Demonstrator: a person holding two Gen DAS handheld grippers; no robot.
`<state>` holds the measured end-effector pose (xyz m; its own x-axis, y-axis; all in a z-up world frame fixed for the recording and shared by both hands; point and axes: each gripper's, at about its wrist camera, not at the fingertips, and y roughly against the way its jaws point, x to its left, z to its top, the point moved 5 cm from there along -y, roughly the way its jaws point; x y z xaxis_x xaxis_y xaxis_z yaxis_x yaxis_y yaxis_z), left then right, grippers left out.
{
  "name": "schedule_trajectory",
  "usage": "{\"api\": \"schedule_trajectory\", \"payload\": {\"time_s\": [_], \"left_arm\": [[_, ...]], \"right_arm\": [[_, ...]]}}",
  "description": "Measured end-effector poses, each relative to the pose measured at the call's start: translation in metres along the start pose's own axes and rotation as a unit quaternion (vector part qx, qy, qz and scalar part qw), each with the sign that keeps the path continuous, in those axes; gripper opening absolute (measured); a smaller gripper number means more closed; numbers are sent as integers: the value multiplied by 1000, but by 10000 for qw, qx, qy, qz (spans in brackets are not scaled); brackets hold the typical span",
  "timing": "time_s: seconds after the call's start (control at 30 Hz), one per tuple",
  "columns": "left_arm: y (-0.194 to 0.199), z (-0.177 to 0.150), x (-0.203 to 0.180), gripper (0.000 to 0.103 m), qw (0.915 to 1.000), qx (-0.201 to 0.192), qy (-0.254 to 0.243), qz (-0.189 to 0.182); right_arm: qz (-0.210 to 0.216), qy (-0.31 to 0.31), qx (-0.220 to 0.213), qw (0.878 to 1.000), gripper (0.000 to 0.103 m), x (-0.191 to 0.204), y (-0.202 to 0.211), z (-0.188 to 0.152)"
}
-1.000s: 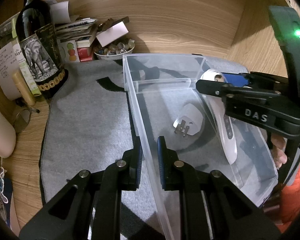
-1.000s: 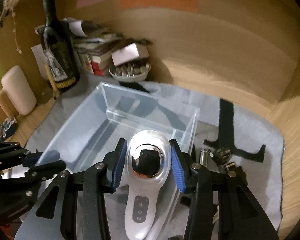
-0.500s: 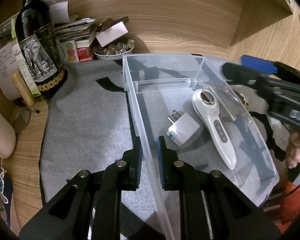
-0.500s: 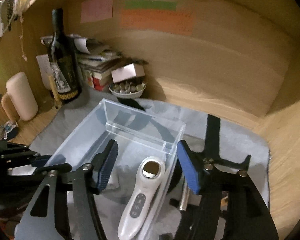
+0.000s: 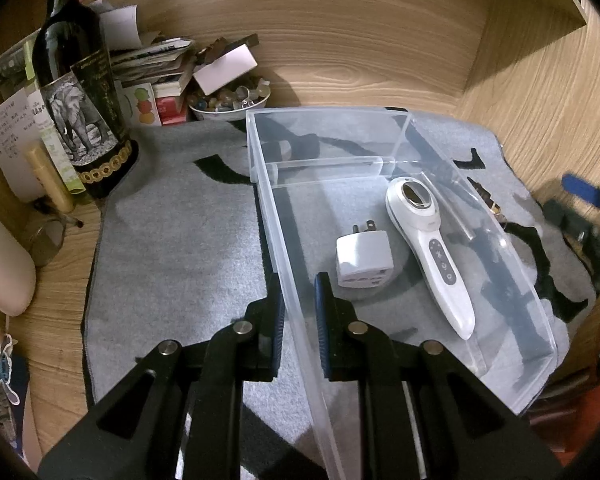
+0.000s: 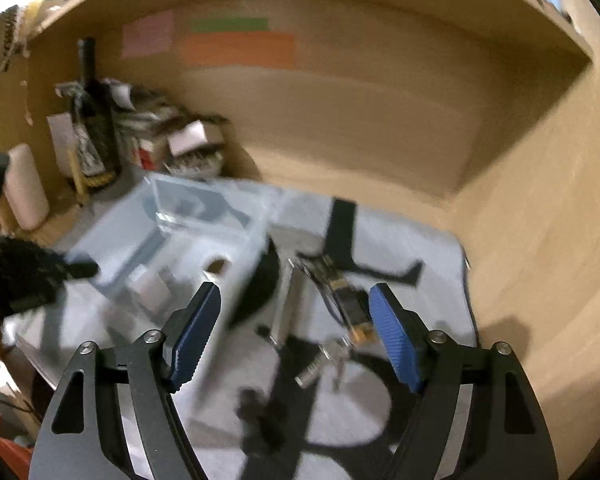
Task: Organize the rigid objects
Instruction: 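Grasp the small black item on the mat with the right tool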
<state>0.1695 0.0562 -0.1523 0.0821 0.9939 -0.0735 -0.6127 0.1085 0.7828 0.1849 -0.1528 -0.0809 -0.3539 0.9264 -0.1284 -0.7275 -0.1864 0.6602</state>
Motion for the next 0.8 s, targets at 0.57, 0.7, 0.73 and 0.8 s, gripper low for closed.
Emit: {"api": "schedule_trajectory", "payload": {"time_s": [0.57, 0.7, 0.73, 0.8], "left_arm": [[1, -1, -2, 15, 10000, 3, -8, 76], [0, -1, -2, 15, 10000, -7, -2, 89], [0, -2, -2, 15, 10000, -7, -4, 90], [1, -2, -3, 15, 10000, -7, -8, 96]], "right_arm": [[650, -577, 989, 9913, 72, -2, -25, -79], [734, -565, 1021, 9905, 67, 0, -24, -79], [726, -539, 1012, 9908, 67, 0, -22, -78], [733, -478, 923, 9919, 67, 2, -17, -74]]}}
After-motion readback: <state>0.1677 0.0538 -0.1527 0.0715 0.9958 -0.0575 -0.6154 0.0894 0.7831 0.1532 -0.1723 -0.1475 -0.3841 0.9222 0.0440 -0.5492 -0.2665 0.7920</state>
